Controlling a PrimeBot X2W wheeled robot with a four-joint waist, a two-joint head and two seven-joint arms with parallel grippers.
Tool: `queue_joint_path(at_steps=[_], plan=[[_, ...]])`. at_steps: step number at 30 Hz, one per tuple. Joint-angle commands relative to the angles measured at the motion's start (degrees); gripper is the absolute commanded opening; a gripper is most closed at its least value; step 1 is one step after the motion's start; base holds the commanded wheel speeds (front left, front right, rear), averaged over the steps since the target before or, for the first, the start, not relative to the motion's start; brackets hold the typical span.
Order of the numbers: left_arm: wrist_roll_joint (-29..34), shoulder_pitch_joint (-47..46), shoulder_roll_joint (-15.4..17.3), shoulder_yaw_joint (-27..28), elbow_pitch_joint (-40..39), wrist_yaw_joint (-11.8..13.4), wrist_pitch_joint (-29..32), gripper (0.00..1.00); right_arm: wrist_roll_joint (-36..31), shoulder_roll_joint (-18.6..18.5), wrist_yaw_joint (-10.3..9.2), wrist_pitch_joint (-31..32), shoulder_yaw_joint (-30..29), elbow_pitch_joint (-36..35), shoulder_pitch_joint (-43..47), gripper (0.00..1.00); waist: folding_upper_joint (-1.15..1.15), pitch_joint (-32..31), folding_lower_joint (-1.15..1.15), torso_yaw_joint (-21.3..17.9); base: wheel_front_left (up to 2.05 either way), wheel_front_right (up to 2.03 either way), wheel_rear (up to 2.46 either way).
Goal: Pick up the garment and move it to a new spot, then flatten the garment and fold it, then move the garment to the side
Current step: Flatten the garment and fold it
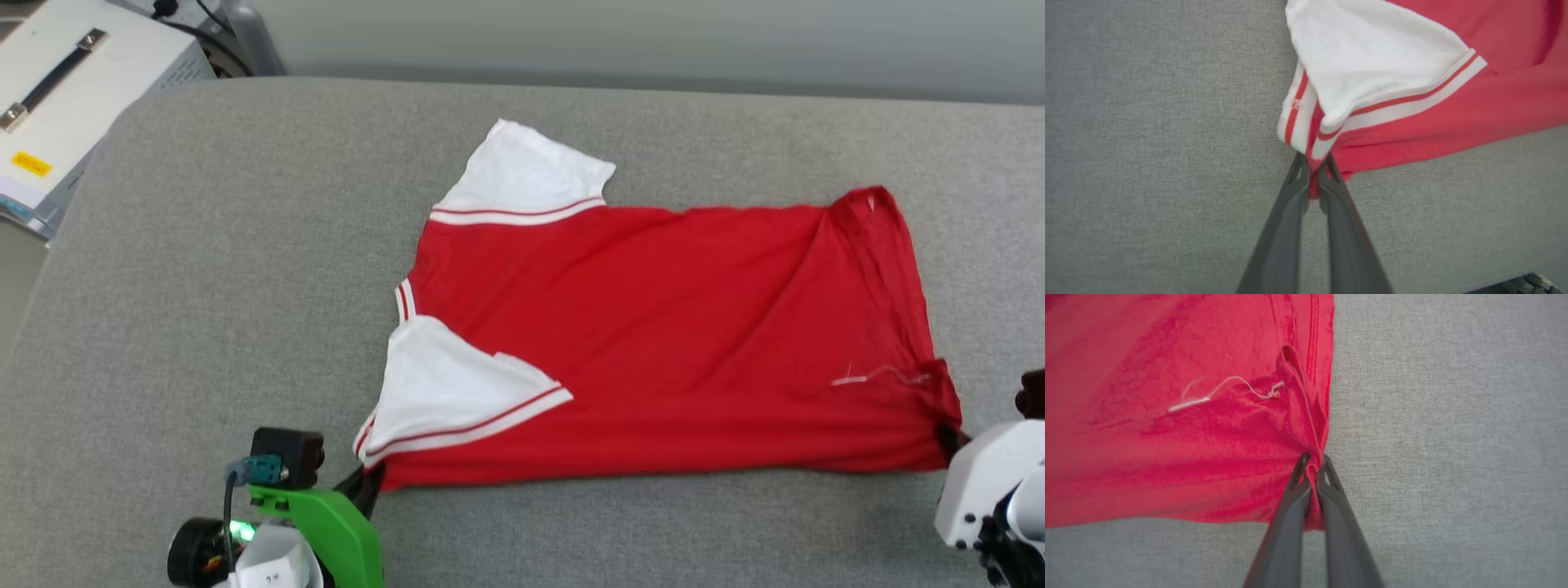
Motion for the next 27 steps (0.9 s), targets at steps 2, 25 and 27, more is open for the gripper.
queue_joint_path(at_steps=[2,25,27], plan=[[-1.21,2.73,0.92,0.38,-0.72,0.95,0.30,0.00,0.55,-0.09,-0.46,2.14,-1.02,-2.02,2.68,0.00,0.67,-2.28,0.00,-0.17,0.00,0.00,0.00],[-0.15,4.16,-0.58,-1.63,2.32,-0.24,-4.84,1.00,0.90,0.11,-0.46,1.29,-0.61,-4.42,8.85,1.00,0.67,-6.12,0.00,-1.72,0.00,0.00,0.00],[0.28,3.26,-0.95,-0.80,2.08,-0.89,-8.13,1.00,1.02,-0.24,-0.46,-1.40,-0.36,-5.71,7.95,1.00,0.67,-6.74,0.00,-1.79,0.00,0.00,0.00]])
